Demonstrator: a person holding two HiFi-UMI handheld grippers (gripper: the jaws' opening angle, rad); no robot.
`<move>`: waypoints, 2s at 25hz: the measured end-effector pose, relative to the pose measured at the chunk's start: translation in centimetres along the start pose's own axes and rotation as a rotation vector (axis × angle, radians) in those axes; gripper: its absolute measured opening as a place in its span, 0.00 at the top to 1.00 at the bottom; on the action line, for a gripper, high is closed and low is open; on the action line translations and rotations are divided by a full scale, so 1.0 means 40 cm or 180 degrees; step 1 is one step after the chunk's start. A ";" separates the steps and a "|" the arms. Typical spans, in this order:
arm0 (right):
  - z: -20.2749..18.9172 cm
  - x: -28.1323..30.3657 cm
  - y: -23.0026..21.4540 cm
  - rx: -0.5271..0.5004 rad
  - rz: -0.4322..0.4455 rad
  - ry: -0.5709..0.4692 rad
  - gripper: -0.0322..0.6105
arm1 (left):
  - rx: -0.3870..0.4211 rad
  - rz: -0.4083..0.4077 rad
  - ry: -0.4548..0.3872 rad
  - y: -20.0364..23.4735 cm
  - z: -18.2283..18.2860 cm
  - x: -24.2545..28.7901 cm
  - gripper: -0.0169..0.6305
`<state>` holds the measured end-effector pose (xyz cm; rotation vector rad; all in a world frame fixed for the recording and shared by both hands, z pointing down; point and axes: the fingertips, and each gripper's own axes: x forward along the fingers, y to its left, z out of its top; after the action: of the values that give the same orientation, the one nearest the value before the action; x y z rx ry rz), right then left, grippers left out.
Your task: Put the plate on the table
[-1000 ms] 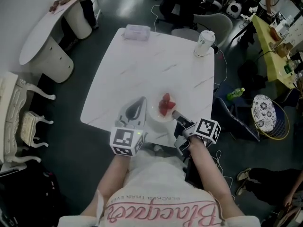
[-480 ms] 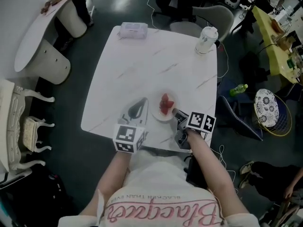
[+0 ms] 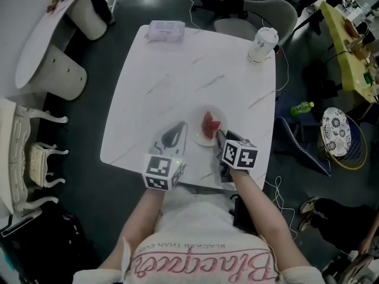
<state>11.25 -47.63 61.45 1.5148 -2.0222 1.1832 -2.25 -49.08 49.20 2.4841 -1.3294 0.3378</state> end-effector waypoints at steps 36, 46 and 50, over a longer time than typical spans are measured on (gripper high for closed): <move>0.124 -0.234 0.138 -0.1636 -0.0240 -0.0882 0.89 | 0.0173 -0.0255 -0.0289 -0.110 0.046 -0.086 0.96; 0.200 -0.418 0.208 -0.1550 -0.0056 -0.1350 0.90 | 0.0473 -0.0296 -0.0666 -0.160 0.161 -0.133 0.96; 0.245 -0.503 0.253 -0.1667 0.0000 -0.1679 0.91 | 0.0533 -0.0342 -0.0839 -0.177 0.226 -0.160 0.96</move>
<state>11.37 -42.09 37.54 1.6433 -2.3926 0.2012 0.75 -43.81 37.55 2.8068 -1.3026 0.1024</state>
